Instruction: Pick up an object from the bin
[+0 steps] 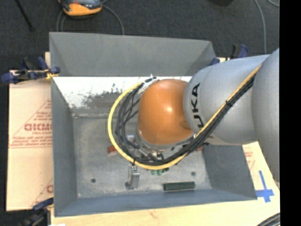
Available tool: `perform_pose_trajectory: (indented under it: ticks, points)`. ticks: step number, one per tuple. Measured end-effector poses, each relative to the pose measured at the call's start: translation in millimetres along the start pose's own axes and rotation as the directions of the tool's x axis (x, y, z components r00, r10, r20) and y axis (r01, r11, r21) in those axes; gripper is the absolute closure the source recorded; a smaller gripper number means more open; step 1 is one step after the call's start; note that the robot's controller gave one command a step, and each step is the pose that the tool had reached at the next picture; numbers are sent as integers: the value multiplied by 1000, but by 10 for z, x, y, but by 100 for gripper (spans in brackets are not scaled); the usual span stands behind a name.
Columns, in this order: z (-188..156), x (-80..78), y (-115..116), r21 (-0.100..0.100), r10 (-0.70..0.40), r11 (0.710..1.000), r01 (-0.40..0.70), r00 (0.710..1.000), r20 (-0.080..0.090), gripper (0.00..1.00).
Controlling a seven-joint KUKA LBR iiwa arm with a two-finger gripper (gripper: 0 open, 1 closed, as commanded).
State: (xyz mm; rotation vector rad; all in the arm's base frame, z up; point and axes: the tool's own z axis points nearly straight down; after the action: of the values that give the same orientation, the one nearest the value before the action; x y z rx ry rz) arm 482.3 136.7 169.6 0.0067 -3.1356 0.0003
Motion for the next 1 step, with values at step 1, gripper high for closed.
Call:
perform_pose_trajectory:
  ticks: [1]
  points:
    - [-42,-20,-7,-1,4,1000,-4,1000,8,0]
